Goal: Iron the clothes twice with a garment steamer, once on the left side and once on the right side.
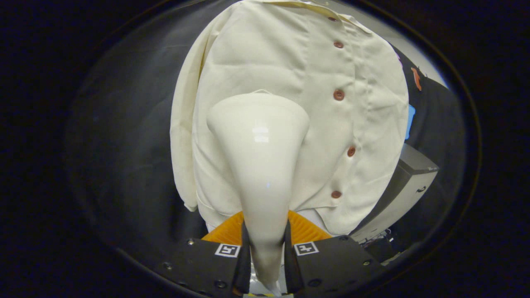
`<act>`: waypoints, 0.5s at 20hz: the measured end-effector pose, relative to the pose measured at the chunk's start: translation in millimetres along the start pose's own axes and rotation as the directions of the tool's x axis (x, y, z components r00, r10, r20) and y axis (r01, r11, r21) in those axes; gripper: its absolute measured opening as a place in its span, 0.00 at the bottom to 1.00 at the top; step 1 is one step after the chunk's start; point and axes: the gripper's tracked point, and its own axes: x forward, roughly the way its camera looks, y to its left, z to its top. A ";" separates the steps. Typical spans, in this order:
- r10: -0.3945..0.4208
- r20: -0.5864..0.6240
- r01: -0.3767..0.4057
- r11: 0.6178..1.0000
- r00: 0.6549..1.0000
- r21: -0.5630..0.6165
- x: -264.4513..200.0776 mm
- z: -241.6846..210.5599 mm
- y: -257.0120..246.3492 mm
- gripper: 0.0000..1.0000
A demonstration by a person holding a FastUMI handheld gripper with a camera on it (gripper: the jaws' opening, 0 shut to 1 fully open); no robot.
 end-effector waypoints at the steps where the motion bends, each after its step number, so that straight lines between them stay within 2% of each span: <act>1: -0.002 -0.017 0.002 1.000 1.000 -0.009 1.9 -8.6 0.9 0.33; 10: -0.017 -0.163 0.012 0.999 0.987 -0.031 25.3 -92.0 5.8 0.33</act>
